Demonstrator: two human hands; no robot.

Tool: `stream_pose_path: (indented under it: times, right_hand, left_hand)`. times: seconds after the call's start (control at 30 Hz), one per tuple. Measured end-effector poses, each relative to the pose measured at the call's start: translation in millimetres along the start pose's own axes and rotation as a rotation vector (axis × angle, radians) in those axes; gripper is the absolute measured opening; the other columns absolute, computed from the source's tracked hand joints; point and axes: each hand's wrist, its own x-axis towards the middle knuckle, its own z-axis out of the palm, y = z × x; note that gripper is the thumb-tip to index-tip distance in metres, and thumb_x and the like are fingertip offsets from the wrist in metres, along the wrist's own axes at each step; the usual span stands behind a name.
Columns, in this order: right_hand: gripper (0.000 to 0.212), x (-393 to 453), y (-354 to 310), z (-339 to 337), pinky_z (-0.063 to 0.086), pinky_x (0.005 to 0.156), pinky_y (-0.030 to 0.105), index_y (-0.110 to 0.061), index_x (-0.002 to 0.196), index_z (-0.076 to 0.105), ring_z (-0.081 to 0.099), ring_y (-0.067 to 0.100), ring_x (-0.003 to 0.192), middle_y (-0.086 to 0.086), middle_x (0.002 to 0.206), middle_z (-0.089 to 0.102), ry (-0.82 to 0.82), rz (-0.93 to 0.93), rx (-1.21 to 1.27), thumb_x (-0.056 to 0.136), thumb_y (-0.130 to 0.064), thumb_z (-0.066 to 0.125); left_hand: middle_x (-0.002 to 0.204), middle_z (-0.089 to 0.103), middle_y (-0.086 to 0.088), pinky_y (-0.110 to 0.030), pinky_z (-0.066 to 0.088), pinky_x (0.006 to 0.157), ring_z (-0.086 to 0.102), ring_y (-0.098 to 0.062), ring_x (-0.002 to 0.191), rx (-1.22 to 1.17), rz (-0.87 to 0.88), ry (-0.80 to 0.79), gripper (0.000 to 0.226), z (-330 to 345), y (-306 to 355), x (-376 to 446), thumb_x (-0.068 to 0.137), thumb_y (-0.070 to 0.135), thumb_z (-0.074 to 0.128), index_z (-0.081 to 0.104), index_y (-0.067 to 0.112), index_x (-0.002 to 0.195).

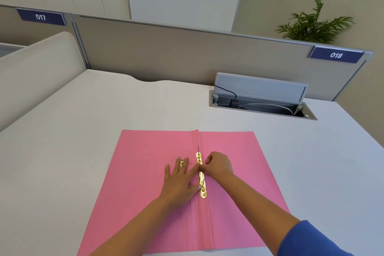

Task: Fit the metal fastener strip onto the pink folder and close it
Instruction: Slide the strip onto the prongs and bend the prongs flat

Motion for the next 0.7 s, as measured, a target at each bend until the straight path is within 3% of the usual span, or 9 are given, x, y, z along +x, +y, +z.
stream_pose_path:
  times: [0.13,0.2,0.27,0.33,0.43,0.53,0.7]
  right_hand:
    - [0.027,6.9,4.7,-10.1,0.054,0.080,0.034,-0.023,0.065,0.048,0.061,0.022,0.079,0.003,0.084,0.062,-0.037,-0.039,0.060,0.076,-0.019,0.073]
    - [0.010,12.5,6.6,-15.8,0.054,0.085,0.036,-0.015,0.081,0.061,0.059,0.019,0.079,0.004,0.086,0.061,-0.012,-0.073,0.077,0.079,-0.017,0.071]
    - [0.025,17.2,5.3,-15.8,0.055,0.085,0.036,-0.008,0.105,0.065,0.057,0.019,0.080,0.004,0.088,0.060,-0.006,-0.117,0.068,0.081,-0.016,0.069]
    - [0.032,17.7,-0.9,-13.4,0.052,0.081,0.031,-0.009,0.114,0.065,0.056,0.017,0.081,0.006,0.093,0.064,-0.026,-0.184,0.040,0.083,-0.016,0.067]
    - [0.025,18.1,-9.1,-9.2,0.044,0.076,0.023,-0.010,0.107,0.071,0.057,0.014,0.084,0.008,0.105,0.071,-0.061,-0.240,-0.036,0.082,-0.014,0.066]
    - [0.018,23.9,-8.9,-8.4,0.048,0.078,0.025,-0.007,0.096,0.074,0.066,0.021,0.092,0.009,0.103,0.074,-0.055,-0.220,-0.061,0.082,-0.010,0.063]
    - [0.016,32.8,-3.2,-8.2,0.053,0.071,0.031,-0.005,0.093,0.072,0.056,0.017,0.071,0.011,0.096,0.074,-0.016,-0.172,-0.072,0.082,-0.013,0.065]
  left_hand:
    - [0.160,-0.005,0.000,-0.052,-0.013,0.114,-0.015,-0.022,0.146,-0.005,-0.009,-0.036,0.063,-0.1,-1.3,3.9,0.088,0.047,0.040,0.012,0.042,0.144]
    - [0.160,-0.006,0.000,-0.051,-0.014,0.114,-0.016,-0.021,0.146,-0.013,-0.019,-0.050,0.063,-0.5,-1.7,5.5,0.087,0.048,0.041,0.013,0.042,0.143]
    - [0.160,-0.005,0.001,-0.051,-0.015,0.114,-0.015,-0.020,0.146,-0.011,-0.029,-0.048,0.063,0.1,-1.1,5.9,0.086,0.047,0.040,0.014,0.042,0.143]
    - [0.160,-0.005,0.001,-0.052,-0.015,0.114,-0.015,-0.020,0.146,-0.002,-0.038,-0.034,0.062,1.9,0.5,5.3,0.085,0.047,0.039,0.014,0.042,0.142]
    - [0.160,-0.003,0.000,-0.056,-0.012,0.114,-0.013,-0.022,0.146,0.022,-0.049,-0.014,0.061,4.3,4.4,4.2,0.085,0.047,0.036,0.015,0.041,0.142]
    - [0.160,-0.003,-0.001,-0.059,-0.010,0.112,-0.012,-0.022,0.146,0.045,-0.061,-0.023,0.060,3.9,6.9,5.1,0.084,0.047,0.034,0.015,0.040,0.141]
    - [0.160,-0.002,-0.001,-0.063,-0.009,0.111,-0.012,-0.023,0.146,0.044,-0.070,-0.024,0.056,3.9,8.6,5.3,0.088,0.051,0.031,0.018,0.038,0.141]
